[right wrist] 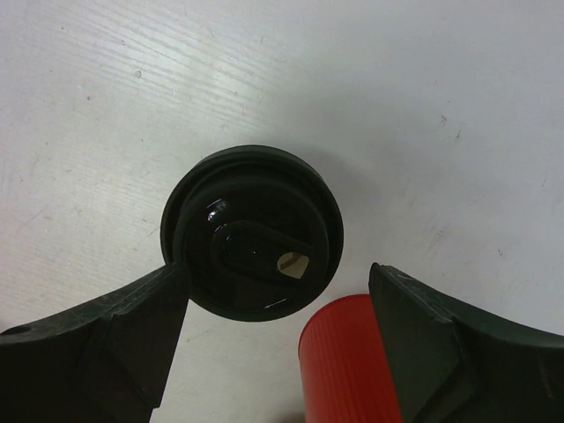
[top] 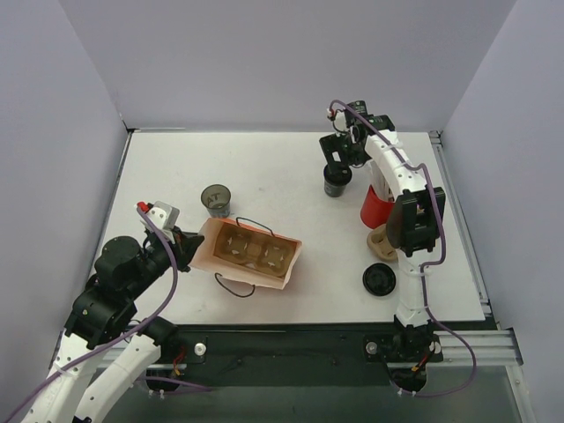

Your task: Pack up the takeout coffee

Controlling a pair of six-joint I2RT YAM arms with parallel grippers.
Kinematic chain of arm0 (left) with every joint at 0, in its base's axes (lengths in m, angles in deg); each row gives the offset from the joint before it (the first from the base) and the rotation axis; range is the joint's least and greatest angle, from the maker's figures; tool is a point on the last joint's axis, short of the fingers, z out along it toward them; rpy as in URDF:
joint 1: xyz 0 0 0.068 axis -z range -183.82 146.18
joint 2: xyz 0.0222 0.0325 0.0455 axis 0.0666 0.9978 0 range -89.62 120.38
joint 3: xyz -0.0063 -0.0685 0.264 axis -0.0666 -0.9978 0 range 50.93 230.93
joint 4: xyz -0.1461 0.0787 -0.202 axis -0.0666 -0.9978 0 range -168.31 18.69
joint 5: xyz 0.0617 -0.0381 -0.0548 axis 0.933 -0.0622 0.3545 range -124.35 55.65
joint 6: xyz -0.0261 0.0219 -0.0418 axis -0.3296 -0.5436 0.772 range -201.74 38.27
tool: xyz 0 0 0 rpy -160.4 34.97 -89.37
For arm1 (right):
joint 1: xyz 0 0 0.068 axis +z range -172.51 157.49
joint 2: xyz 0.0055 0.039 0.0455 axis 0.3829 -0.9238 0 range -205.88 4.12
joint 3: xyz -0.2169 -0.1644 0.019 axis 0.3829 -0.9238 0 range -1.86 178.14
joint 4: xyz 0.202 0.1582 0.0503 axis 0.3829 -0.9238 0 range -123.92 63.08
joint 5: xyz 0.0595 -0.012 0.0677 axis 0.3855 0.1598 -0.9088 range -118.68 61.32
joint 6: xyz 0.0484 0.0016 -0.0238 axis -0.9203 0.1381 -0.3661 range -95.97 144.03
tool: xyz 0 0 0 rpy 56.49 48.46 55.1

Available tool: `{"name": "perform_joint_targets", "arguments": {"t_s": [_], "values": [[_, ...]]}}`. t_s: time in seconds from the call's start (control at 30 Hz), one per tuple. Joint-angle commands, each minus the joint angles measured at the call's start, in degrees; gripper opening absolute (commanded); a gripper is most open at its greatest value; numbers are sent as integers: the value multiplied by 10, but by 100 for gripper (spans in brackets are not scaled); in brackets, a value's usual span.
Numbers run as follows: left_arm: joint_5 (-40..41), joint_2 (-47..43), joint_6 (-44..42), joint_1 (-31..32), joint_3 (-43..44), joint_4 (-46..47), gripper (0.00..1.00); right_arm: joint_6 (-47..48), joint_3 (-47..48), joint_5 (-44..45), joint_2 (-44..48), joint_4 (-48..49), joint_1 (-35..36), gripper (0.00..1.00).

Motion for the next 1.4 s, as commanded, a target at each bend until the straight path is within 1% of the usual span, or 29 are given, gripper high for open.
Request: {"name": "perform_joint_targets", "arguments": {"t_s": [0.0, 0.33, 0.9, 0.97, 1.37], "values": [[11, -2, 10, 2, 27, 1, 0, -7, 25, -18, -1, -10, -4, 85], [18, -6, 15, 2, 28, -6, 0, -12, 26, -34, -4, -8, -4, 85], [26, -12, 15, 1, 32, -16, 0, -21, 21, -9, -26, -8, 0, 84], [30, -12, 15, 2, 33, -19, 0, -21, 21, -8, -30, -8, 0, 83], [38, -13, 13, 2, 39, -28, 0, -24, 7, 7, -32, -10, 6, 69]]}}
